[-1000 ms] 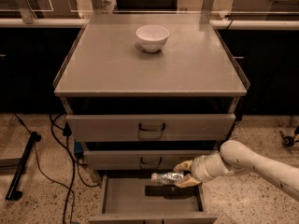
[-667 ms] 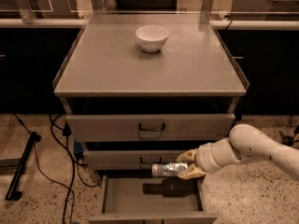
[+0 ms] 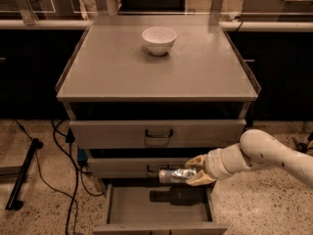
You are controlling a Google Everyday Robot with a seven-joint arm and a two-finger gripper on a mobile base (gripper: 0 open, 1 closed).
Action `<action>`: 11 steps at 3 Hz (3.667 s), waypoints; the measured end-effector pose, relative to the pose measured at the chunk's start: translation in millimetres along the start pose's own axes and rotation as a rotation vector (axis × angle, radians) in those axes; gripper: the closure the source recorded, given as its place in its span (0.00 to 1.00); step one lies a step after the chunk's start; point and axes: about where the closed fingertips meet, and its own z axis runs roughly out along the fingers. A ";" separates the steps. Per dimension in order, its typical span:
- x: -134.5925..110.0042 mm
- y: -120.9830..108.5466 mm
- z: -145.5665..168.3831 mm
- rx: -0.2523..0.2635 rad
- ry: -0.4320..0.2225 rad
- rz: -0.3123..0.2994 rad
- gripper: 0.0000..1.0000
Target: Pick redbull can from bottom drawer and place on counter
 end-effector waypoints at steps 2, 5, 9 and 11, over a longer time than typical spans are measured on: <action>-64.8 -20.4 -71.1 0.009 0.000 0.063 1.00; -170.8 -46.0 -160.7 0.022 0.025 0.050 1.00; -266.9 -161.2 -239.8 0.219 0.093 -0.044 1.00; -261.8 -202.9 -199.9 0.201 0.002 0.010 1.00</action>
Offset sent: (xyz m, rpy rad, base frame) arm 0.0115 -0.0009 0.2050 0.0076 0.0315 -0.0815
